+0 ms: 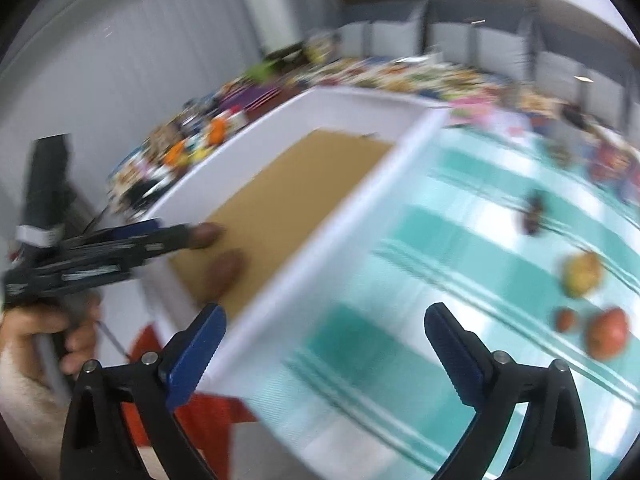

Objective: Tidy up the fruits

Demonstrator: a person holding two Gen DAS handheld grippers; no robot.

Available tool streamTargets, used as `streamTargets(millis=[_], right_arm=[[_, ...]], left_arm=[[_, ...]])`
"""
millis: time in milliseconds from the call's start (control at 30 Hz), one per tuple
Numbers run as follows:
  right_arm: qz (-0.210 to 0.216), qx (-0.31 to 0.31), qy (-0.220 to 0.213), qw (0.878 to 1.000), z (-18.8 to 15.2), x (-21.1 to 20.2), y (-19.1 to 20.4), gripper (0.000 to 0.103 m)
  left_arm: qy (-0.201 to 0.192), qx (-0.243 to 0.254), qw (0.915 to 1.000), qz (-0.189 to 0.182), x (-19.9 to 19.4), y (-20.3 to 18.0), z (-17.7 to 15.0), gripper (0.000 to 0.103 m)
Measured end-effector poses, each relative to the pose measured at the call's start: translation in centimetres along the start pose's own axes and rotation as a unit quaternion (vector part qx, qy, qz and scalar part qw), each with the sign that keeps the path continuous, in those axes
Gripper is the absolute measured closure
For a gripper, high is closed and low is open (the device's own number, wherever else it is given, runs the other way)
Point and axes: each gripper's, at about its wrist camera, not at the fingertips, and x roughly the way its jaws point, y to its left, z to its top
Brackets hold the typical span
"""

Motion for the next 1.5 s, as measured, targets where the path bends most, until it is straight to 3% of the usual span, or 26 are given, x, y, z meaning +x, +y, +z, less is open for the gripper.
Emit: streamTargets(millis=[200, 333, 500, 633, 900, 1133, 1500], right_arm=[[-0.137, 0.051, -0.018, 0.989, -6.3, -3.4, -10.5, 0.003], [-0.212, 0.096, -0.019, 0.972, -11.1, -4.6, -17.2, 0.003], [-0.272, 0.141, -0.033, 0.951, -16.0, -5.6, -22.2, 0.003], [-0.279, 0.154, -0.023, 0.948, -18.2, -5.5, -24.2, 0.003], [-0.271, 0.166, -0.022, 0.948, -18.7, -4.6, -25.9, 0.003], [-0.266, 0.175, -0.012, 0.948, -18.8, -3.9, -26.4, 0.003], [-0.265, 0.189, 0.001, 0.946, -18.9, -3.4, -26.8, 0.0]], left_arm=[[-0.001, 0.084, 0.993, -0.083, 1.4, -10.7, -2.1, 0.015], [0.031, 0.111, 0.989, -0.093, 5.9, -15.8, -4.5, 0.015], [0.06, 0.113, 0.9891, -0.073, 12.1, -18.6, -6.8, 0.015], [0.056, 0.12, 0.9905, -0.04, 15.3, -19.7, -7.1, 0.015], [0.051, 0.104, 0.993, -0.022, 19.1, -19.3, -6.8, 0.015], [0.033, 0.164, 0.9859, -0.007, 19.7, -20.3, -7.8, 0.008], [0.028, 0.165, 0.9859, -0.008, 19.8, -20.2, -7.8, 0.006]])
